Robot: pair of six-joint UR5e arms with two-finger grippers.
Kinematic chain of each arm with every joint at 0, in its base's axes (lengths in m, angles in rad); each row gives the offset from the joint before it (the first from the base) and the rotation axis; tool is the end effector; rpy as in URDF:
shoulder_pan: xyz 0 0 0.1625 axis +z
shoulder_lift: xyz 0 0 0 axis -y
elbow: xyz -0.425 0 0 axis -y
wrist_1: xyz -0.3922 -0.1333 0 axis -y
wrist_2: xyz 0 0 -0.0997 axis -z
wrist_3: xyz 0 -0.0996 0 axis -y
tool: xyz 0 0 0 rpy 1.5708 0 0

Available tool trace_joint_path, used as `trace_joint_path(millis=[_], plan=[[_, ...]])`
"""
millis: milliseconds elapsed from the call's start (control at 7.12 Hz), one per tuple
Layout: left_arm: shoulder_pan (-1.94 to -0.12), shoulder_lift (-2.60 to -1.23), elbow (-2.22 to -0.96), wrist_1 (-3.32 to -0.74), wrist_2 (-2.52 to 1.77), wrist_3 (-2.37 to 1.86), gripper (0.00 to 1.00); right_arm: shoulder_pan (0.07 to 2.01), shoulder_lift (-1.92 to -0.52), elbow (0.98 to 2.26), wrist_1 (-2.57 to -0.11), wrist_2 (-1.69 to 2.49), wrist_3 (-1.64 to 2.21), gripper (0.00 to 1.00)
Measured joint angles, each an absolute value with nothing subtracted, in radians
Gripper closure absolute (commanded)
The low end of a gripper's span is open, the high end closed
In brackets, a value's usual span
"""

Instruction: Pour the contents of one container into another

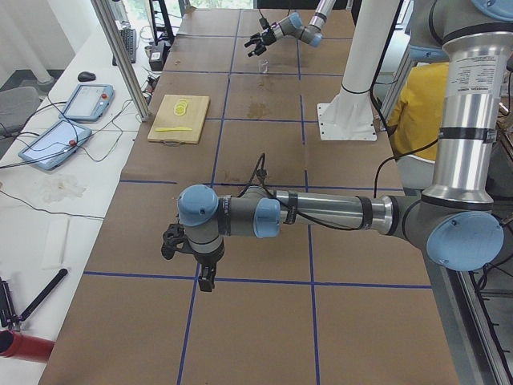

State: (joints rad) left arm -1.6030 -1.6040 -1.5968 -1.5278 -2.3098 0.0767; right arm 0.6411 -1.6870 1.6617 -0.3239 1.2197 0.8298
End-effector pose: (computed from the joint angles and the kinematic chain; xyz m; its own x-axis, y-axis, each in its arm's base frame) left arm -0.0825 -0.5041 0.6361 0.7394 0.0637 -0.6702 -0.0245 0.9974 0.0678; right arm -0.2723 -0.4123 0.5329 0.7562 -0.2265 0.6138 -0.4203 0.5508 0.7211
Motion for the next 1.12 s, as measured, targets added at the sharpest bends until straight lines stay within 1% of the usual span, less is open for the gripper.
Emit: trace_joint_path(millis=[281, 702, 983, 1123], plan=[[-1.603, -1.604, -1.597, -1.528, -2.310, 0.077, 0.00, 0.937, -1.675, 1.665, -0.528, 1.641, 0.731, 0.00], [-1.603, -1.604, -1.597, -1.527, -2.308, 0.077, 0.00, 1.368, -1.673, 1.663, -0.890, 2.125, 0.254, 0.00], [-1.603, -1.605, -1.596, -1.526, -2.307, 0.077, 0.00, 1.560, -1.668, 1.670, -1.203, 2.274, -0.065, 0.00], [-1.603, -1.604, -1.596, -1.526, -2.306, 0.077, 0.00, 1.625, -1.666, 1.681, -1.372, 2.304, -0.162, 0.00]])
